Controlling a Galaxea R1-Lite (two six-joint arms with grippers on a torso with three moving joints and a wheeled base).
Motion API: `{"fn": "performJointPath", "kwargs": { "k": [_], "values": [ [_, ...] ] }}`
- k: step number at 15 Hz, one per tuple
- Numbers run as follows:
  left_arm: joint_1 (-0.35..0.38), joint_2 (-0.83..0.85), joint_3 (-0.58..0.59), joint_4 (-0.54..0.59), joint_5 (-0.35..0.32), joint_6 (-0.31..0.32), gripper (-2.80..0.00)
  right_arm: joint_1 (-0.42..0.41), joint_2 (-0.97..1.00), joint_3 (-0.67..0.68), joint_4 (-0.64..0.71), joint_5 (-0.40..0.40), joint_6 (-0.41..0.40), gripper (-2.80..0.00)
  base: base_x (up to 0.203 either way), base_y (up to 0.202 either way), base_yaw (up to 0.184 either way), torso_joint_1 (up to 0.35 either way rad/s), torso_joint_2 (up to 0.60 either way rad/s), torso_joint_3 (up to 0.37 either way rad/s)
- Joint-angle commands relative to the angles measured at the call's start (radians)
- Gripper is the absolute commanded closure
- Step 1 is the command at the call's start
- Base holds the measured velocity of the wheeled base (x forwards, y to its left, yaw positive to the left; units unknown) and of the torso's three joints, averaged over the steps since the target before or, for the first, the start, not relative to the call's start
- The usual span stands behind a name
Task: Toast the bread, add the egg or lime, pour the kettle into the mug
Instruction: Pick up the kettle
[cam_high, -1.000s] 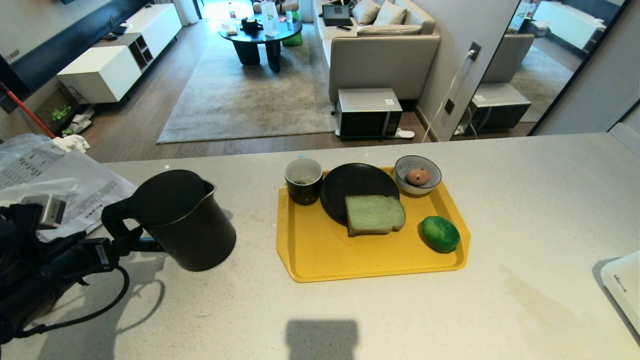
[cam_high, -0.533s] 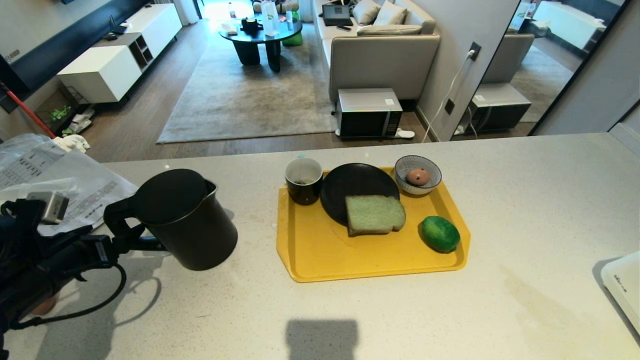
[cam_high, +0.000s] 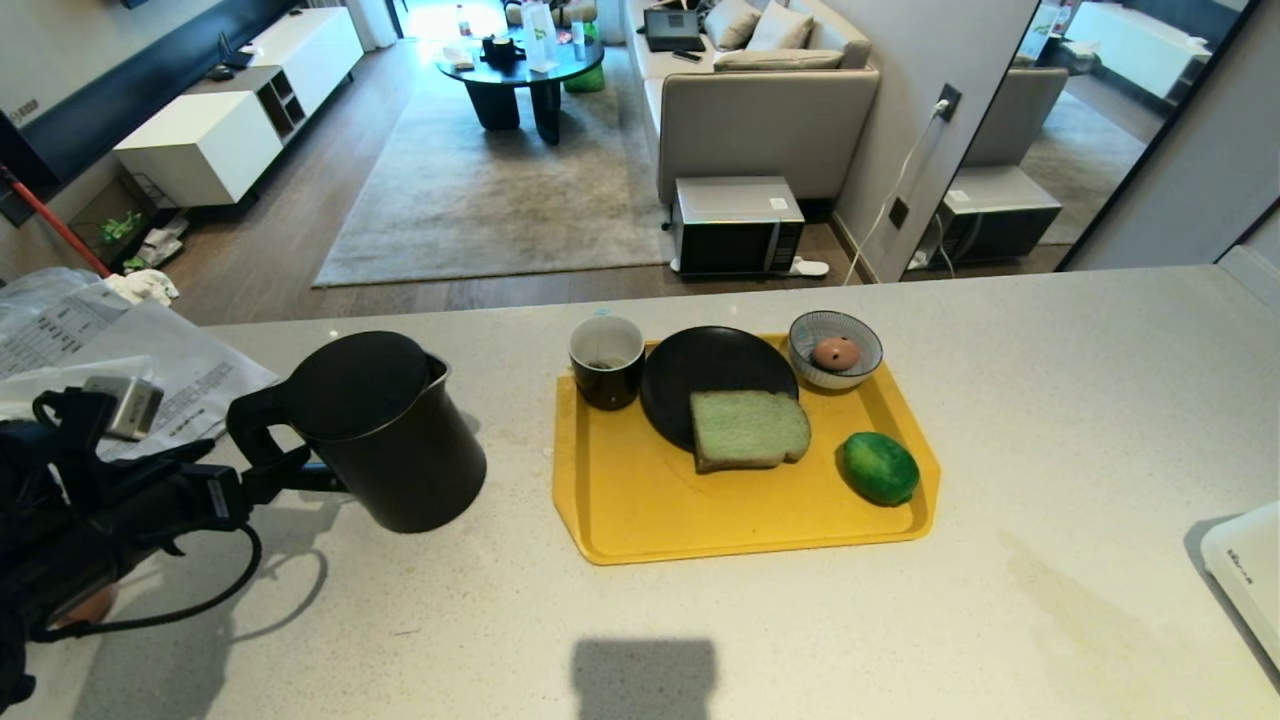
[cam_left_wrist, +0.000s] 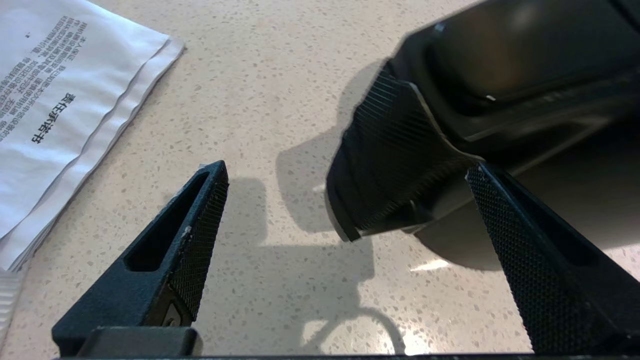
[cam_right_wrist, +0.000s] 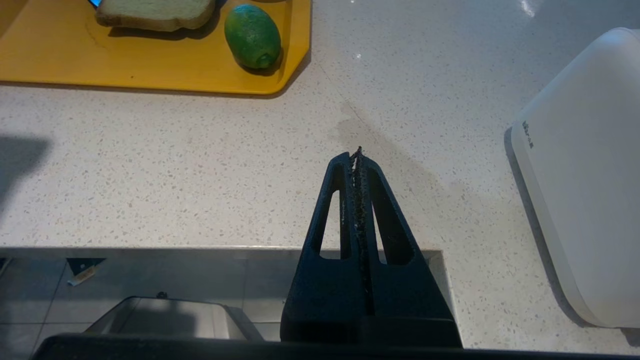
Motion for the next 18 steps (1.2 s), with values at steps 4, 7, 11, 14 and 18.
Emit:
{"fn": "performJointPath", "kwargs": {
  "k": [4,7,11,14,18],
  "values": [
    [0.033,0.033,-0.045,-0.007,0.002,0.000,-2.80,0.000,0.001,0.000,0.000,0.000,0.000,0.00,0.000,0.000,0.000,0.000,0.00,0.000],
    [0.027,0.070,-0.096,0.000,-0.003,0.002,-2.80,0.000,0.001,0.000,0.000,0.000,-0.001,0.00,0.000,0.000,0.000,0.000,0.00,0.000],
    [0.009,0.096,-0.129,0.015,-0.024,0.032,-2.80,0.000,0.001,0.000,0.000,0.000,-0.001,0.00,0.000,0.000,0.000,0.000,0.00,0.000],
    [-0.011,0.112,-0.158,0.021,-0.024,0.035,-2.80,0.000,0.001,0.000,0.000,0.000,-0.001,0.00,0.000,0.000,0.000,0.000,0.00,0.000],
    [-0.018,0.114,-0.174,0.021,-0.023,0.035,-2.80,0.000,0.001,0.000,0.000,0.000,-0.001,0.00,0.000,0.000,0.000,0.000,0.00,0.000]
  ]
}}
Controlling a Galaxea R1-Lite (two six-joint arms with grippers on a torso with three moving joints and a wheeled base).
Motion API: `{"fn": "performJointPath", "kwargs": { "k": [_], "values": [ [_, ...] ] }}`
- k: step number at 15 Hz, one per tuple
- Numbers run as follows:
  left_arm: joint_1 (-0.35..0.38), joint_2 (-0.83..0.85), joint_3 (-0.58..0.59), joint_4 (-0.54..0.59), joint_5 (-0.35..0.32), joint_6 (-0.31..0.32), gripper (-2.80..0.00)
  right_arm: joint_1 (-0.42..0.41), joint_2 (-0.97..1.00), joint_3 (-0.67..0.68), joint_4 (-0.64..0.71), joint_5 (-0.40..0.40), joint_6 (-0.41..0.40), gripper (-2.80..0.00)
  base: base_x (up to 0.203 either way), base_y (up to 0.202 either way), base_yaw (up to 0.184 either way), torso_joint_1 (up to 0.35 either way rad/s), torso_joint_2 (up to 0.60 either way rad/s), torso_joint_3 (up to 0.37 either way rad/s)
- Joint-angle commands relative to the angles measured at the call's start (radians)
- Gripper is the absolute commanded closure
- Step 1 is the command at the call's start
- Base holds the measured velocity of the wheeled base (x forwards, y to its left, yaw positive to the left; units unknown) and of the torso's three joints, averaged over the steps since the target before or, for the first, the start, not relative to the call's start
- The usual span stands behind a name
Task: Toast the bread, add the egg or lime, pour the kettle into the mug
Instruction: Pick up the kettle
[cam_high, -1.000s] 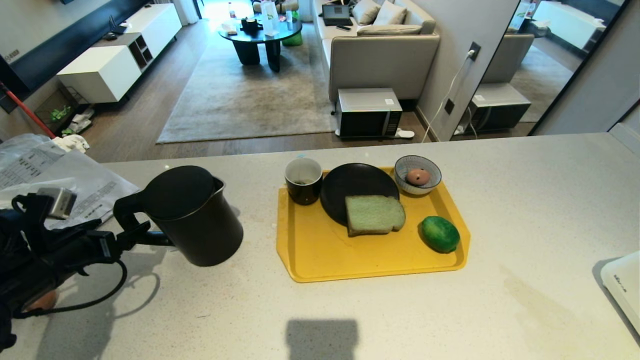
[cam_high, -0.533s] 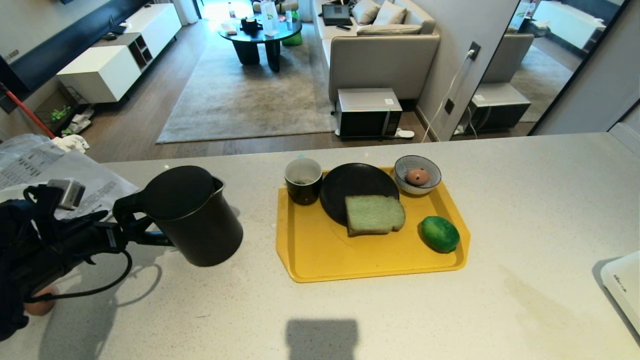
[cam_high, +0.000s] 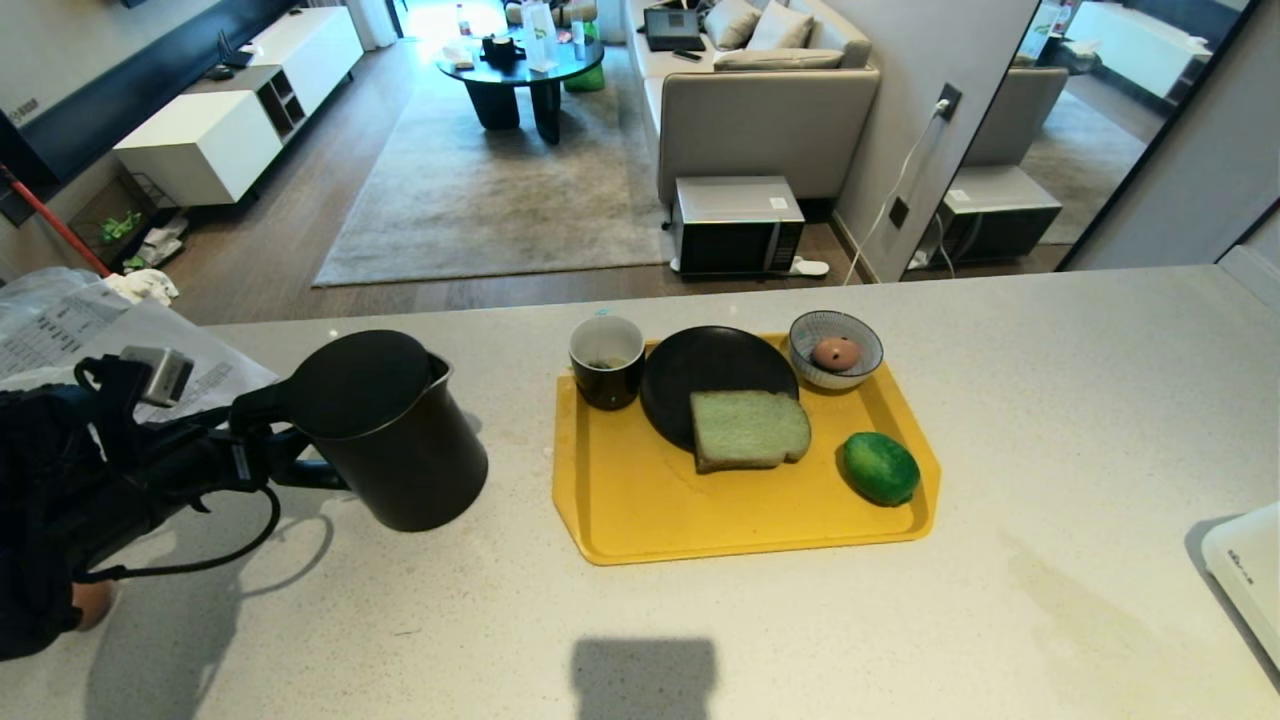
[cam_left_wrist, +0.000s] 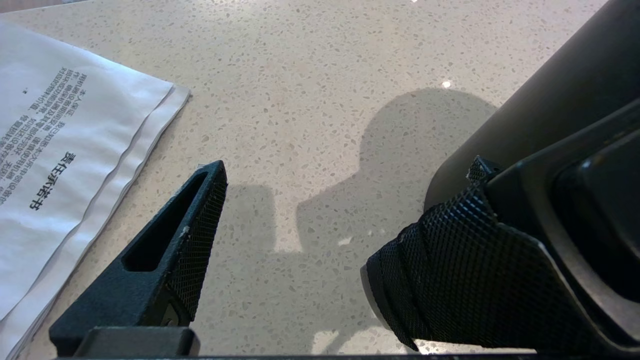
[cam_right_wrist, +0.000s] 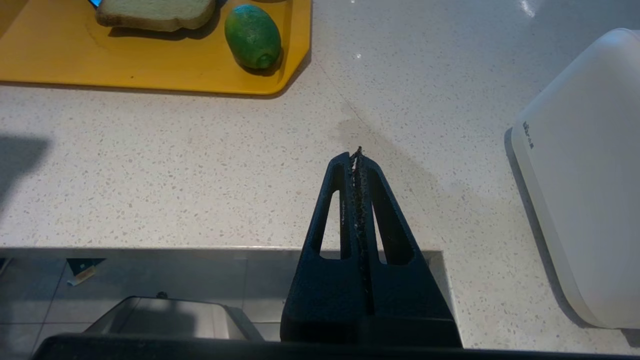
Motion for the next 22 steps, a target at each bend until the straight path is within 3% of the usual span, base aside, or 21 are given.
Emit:
{"fn": "performJointPath", "kwargs": {
  "k": [1,22],
  "values": [
    [0.001,0.003,-0.002,-0.006,-0.002,0.001,-2.80,0.000,0.001,0.000,0.000,0.001,-0.001,0.00,0.000,0.000,0.000,0.000,0.00,0.000],
    [-0.042,0.024,-0.046,-0.010,0.007,-0.012,-2.80,0.000,0.001,0.000,0.000,0.001,-0.001,0.00,0.000,0.000,0.000,0.000,0.00,0.000]
  ]
}}
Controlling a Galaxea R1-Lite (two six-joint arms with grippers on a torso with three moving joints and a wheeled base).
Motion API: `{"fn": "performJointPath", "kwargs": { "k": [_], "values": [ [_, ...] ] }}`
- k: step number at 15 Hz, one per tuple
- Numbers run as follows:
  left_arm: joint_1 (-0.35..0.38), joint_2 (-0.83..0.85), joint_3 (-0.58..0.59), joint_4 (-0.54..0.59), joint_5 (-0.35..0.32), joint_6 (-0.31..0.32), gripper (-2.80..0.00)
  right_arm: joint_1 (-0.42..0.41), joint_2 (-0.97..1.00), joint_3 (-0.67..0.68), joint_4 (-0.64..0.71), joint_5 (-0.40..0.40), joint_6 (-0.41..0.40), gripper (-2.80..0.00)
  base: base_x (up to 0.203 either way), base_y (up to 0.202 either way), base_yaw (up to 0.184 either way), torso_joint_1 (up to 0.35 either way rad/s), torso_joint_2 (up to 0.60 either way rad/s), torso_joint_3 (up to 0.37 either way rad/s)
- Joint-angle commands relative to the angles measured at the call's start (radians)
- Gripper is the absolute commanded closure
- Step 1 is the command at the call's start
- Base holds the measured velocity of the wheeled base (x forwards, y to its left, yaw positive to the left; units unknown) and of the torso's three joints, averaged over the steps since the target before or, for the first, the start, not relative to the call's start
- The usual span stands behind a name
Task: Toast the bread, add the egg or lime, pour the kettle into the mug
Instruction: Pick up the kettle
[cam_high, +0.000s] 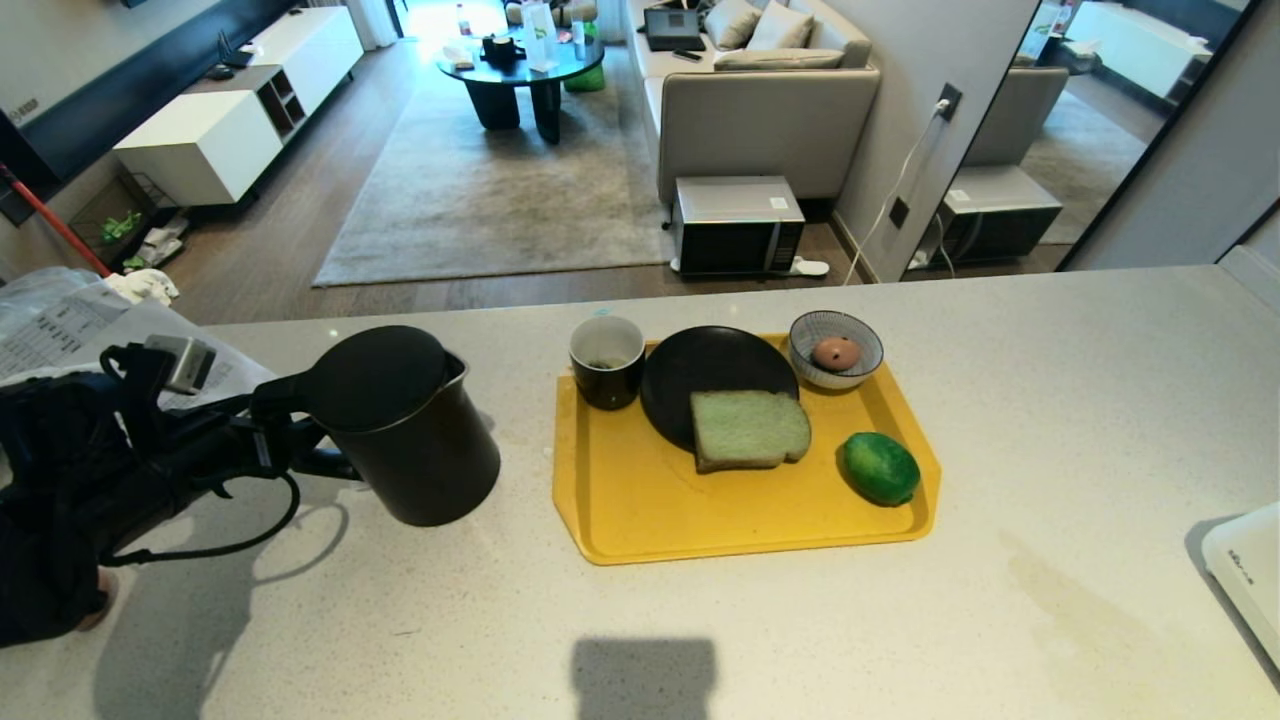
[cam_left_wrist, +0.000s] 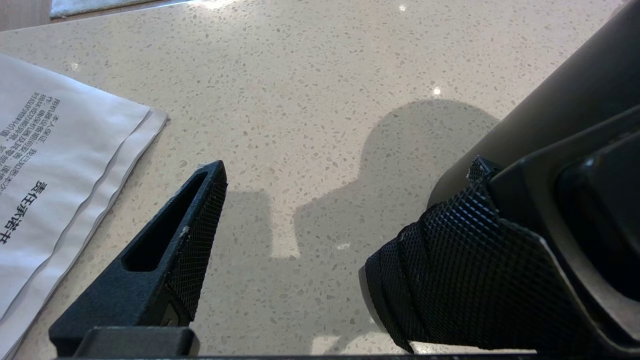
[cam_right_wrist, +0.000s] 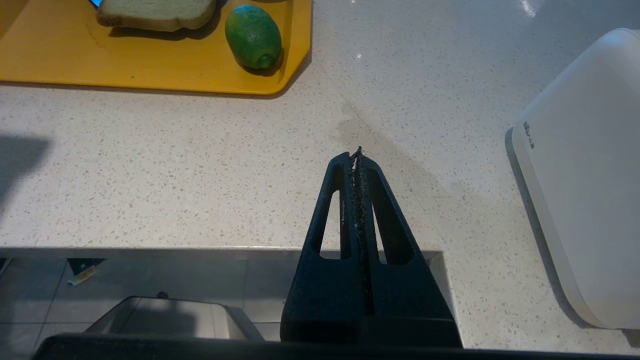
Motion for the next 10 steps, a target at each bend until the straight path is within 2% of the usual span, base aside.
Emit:
{"fn": "performJointPath", "kwargs": {
  "k": [1,5,6,10],
  "values": [
    [0.000,0.001,-0.002,-0.007,-0.002,0.000,-2.80,0.000,0.001,0.000,0.000,0.000,-0.001,0.00,0.000,0.000,0.000,0.000,0.00,0.000],
    [-0.009,0.001,-0.001,-0.008,-0.006,-0.031,-2.80,0.000,0.001,0.000,0.000,0.000,-0.001,0.00,0.000,0.000,0.000,0.000,0.00,0.000],
    [-0.009,0.001,-0.001,-0.008,-0.006,-0.031,-0.04,0.000,0.001,0.000,0.000,0.000,-0.001,0.00,0.000,0.000,0.000,0.000,0.00,0.000],
    [-0.015,0.009,-0.001,-0.011,-0.006,-0.036,0.00,0.000,0.001,0.000,0.000,0.000,0.000,0.00,0.000,0.000,0.000,0.000,0.00,0.000]
  ]
}}
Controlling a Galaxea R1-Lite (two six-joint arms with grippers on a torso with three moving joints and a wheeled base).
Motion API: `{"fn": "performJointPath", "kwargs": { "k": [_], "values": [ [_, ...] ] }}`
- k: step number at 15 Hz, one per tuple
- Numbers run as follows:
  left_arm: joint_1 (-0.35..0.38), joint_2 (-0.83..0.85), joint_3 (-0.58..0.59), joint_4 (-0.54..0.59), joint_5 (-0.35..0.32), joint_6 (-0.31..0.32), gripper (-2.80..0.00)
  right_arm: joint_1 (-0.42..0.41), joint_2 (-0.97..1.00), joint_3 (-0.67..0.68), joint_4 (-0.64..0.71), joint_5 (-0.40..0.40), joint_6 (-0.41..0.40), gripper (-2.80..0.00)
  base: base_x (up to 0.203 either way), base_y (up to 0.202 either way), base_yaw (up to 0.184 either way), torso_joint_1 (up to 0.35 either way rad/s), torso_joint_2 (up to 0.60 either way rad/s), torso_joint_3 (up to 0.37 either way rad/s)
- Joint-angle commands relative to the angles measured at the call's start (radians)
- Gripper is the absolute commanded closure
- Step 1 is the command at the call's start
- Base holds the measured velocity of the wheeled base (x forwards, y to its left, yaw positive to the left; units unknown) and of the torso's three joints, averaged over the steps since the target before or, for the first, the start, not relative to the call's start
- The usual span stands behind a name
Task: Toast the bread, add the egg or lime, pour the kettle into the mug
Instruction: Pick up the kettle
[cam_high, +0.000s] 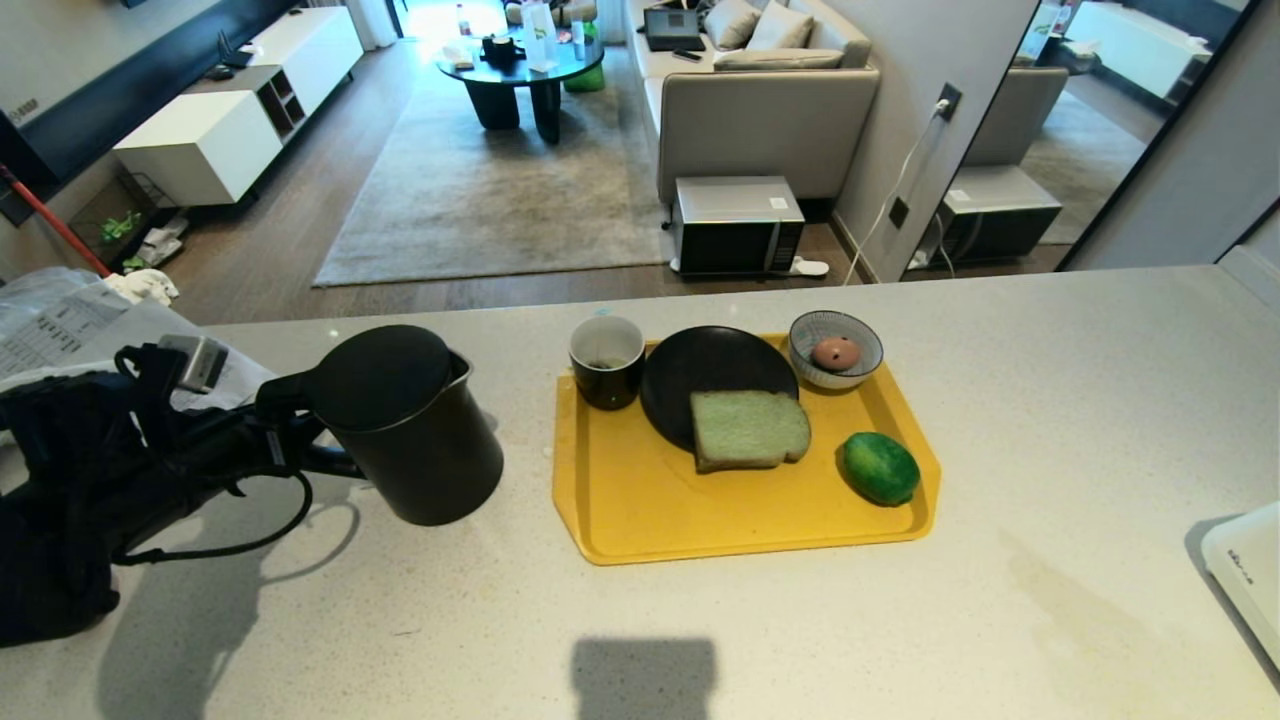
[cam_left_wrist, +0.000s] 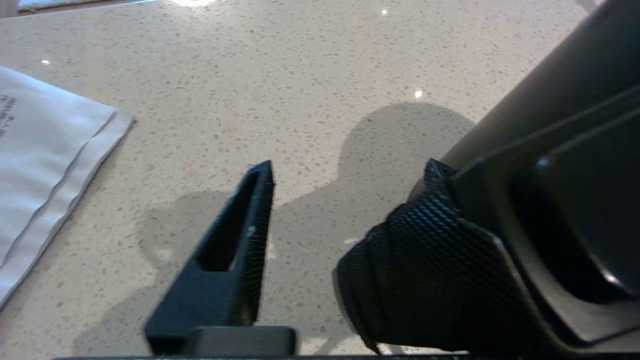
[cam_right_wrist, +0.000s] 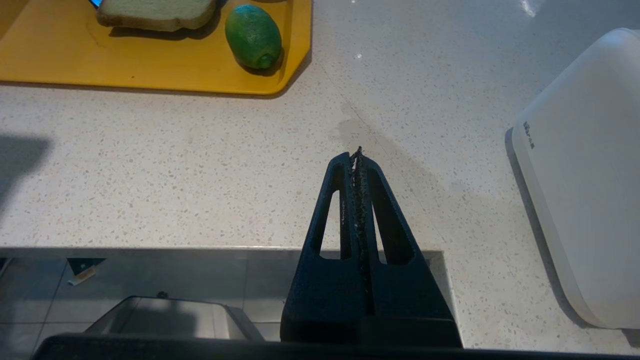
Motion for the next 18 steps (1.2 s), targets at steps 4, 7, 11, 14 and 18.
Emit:
{"fn": "performJointPath", "kwargs": {
  "k": [4,7,11,14,18],
  "values": [
    [0.001,0.003,0.004,-0.006,0.000,-0.005,0.00,0.000,0.000,0.000,0.000,0.001,-0.001,0.00,0.000,0.000,0.000,0.000,0.00,0.000],
    [0.001,-0.004,0.002,-0.010,-0.002,-0.029,0.00,0.000,0.000,0.000,0.000,0.001,-0.001,0.00,0.000,0.000,0.000,0.000,0.00,0.000],
    [-0.011,-0.047,-0.032,-0.035,0.000,-0.095,0.00,0.000,0.000,0.000,0.000,0.001,-0.001,0.00,0.000,0.000,0.000,0.000,0.00,0.000],
    [-0.020,-0.116,-0.080,-0.003,0.012,-0.143,0.00,0.000,0.000,0.000,0.000,0.001,-0.001,0.00,0.000,0.000,0.000,0.000,0.00,0.000],
    [-0.025,-0.184,-0.130,0.043,0.050,-0.149,0.00,0.000,0.000,0.000,0.000,0.001,-0.001,0.00,0.000,0.000,0.000,0.000,0.00,0.000]
  ]
}}
